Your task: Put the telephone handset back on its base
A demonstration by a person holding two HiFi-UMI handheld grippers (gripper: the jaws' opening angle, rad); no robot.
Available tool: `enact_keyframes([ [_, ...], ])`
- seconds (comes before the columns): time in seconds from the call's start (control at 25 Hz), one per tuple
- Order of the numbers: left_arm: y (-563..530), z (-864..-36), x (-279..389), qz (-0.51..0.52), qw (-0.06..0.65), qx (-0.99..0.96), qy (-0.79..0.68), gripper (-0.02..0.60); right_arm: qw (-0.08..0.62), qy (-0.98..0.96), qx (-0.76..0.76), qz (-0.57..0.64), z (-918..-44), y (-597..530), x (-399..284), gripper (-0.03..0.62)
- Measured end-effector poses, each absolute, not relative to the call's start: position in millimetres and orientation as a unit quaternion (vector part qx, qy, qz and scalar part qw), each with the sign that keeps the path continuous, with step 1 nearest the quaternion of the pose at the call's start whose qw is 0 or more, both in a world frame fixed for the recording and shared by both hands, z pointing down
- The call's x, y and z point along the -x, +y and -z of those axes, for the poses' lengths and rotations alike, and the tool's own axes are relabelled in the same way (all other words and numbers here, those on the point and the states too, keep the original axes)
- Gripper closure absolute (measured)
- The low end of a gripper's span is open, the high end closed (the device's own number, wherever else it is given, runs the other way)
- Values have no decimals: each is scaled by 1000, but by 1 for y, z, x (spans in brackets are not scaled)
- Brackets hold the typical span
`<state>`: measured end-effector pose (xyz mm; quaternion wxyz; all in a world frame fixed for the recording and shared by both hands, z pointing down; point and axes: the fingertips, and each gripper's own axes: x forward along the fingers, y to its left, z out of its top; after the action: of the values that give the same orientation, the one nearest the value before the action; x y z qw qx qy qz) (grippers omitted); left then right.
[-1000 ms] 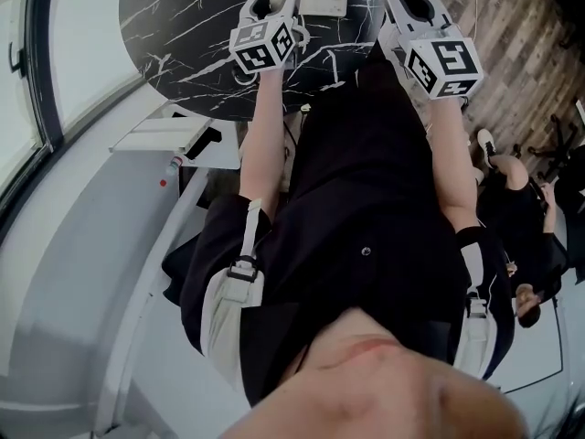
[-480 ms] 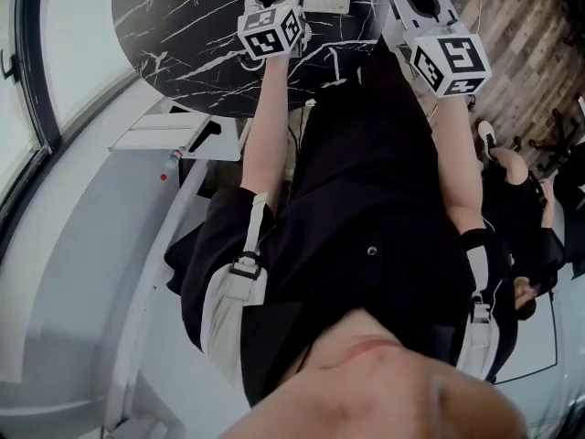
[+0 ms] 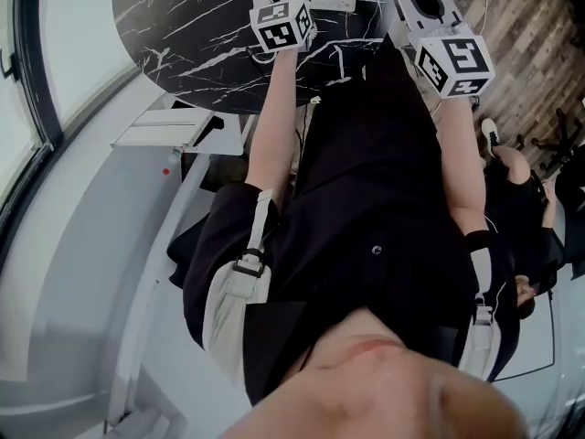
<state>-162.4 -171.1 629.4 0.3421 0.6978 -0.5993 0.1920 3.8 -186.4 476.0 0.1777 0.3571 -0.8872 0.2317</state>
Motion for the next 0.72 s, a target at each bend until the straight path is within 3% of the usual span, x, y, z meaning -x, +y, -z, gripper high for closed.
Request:
enact_keyframes([
  [0.72, -168, -649, 160, -246, 308, -697, -600, 344, 181, -887, -352, -237, -482, -184, -3, 563],
])
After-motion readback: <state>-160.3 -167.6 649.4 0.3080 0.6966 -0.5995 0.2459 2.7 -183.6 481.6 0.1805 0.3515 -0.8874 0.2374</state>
